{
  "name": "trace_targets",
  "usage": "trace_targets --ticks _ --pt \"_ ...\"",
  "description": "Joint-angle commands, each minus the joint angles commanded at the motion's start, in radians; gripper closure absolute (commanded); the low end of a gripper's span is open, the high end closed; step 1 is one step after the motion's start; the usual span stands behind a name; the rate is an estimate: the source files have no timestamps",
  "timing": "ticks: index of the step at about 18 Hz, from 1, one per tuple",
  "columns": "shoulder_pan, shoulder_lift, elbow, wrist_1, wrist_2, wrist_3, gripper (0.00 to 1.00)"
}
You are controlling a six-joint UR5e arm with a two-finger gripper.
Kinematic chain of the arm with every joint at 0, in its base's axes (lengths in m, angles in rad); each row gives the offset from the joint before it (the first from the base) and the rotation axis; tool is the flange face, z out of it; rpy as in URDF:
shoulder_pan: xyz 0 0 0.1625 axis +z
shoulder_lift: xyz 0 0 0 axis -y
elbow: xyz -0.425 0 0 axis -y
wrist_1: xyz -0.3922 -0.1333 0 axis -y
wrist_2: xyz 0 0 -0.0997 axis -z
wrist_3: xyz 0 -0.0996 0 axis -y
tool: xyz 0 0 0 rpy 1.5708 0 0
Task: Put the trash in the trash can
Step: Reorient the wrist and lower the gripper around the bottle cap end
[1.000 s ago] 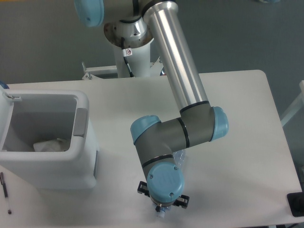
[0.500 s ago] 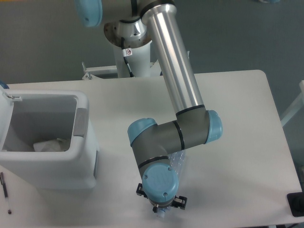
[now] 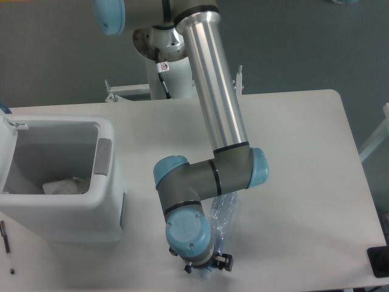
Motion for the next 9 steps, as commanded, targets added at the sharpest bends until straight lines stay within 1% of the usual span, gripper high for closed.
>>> trace_targets --ticks 6,9 --pt "0.000 0.011 -0.003 0.000 0.000 -0.002 0.48" --pt "0.002 0.035 -0.031 0.002 -0.012 0.000 0.61"
